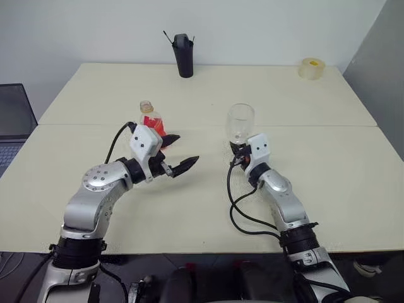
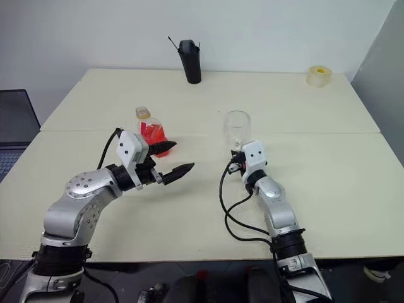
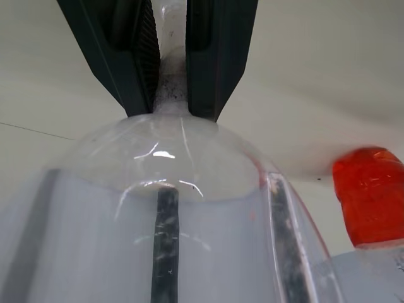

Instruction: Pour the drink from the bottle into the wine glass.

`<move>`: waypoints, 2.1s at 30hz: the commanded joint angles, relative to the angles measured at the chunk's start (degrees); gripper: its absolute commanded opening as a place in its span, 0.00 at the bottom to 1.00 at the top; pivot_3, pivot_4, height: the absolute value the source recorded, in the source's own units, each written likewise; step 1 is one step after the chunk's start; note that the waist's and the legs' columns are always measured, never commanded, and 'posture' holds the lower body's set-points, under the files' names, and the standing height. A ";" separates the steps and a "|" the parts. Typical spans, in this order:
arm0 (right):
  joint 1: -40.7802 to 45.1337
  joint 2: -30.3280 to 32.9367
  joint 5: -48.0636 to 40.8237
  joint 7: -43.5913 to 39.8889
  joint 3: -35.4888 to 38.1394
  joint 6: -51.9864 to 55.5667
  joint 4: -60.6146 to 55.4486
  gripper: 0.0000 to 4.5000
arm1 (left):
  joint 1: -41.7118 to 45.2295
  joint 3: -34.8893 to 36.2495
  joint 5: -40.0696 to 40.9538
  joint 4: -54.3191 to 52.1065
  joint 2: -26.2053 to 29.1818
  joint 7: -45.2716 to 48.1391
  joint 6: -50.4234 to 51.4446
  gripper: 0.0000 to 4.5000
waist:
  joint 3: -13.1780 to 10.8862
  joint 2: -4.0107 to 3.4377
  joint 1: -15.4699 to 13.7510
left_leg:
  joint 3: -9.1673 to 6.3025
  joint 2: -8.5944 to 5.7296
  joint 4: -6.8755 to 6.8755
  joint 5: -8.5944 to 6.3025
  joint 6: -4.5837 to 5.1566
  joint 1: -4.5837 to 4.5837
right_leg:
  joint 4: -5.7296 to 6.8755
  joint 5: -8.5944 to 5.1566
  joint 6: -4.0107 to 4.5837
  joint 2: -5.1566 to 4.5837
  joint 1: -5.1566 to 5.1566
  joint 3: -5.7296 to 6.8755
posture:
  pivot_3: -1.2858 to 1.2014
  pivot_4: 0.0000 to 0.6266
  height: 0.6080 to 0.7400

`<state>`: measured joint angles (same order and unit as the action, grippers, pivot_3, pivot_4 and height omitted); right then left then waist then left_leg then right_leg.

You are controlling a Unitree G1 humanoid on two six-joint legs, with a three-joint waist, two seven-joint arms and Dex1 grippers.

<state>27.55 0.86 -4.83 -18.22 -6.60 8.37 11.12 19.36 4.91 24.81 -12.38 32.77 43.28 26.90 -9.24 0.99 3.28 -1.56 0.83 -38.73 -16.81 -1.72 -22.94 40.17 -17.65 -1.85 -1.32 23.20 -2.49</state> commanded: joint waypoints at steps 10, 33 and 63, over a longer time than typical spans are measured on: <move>2.74 -1.58 0.94 -6.95 -7.18 -10.01 0.42 0.06 | -8.82 5.59 6.34 -7.29 6.35 3.71 4.43 1.00 | -0.01 -0.01 -0.21 | -0.03 -0.01 0.03 0.00 0.00 0.01 | -0.05 0.00 0.00 -0.07 -0.01 0.03 | 0.52 0.24 1.00; 3.24 -1.66 -0.72 -9.54 -5.33 -7.86 3.64 0.63 | -5.25 5.42 3.08 -3.51 4.22 -1.80 0.84 1.00 | -0.01 0.00 -0.30 | -0.06 -0.02 0.01 -0.01 0.00 0.01 | -0.03 0.00 0.00 -0.07 -0.02 0.05 | 0.52 0.24 1.00; 0.58 24.93 -20.50 -18.94 2.28 29.26 -36.51 1.00 | 0.55 8.12 -8.47 12.94 -3.09 -17.62 -9.66 1.00 | 0.00 0.08 -1.36 | -0.12 -0.08 -0.02 -0.03 0.05 -0.05 | -0.11 0.00 0.00 -0.18 -0.07 0.13 | 0.52 0.24 1.00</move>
<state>27.62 26.10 -25.82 -38.27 -4.28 38.73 -24.04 18.97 12.33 16.61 0.97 29.23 25.68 18.85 -9.24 1.07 1.92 -1.67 0.75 -38.75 -16.84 -1.68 -22.99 40.05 -17.65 -1.85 -1.50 23.13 -2.37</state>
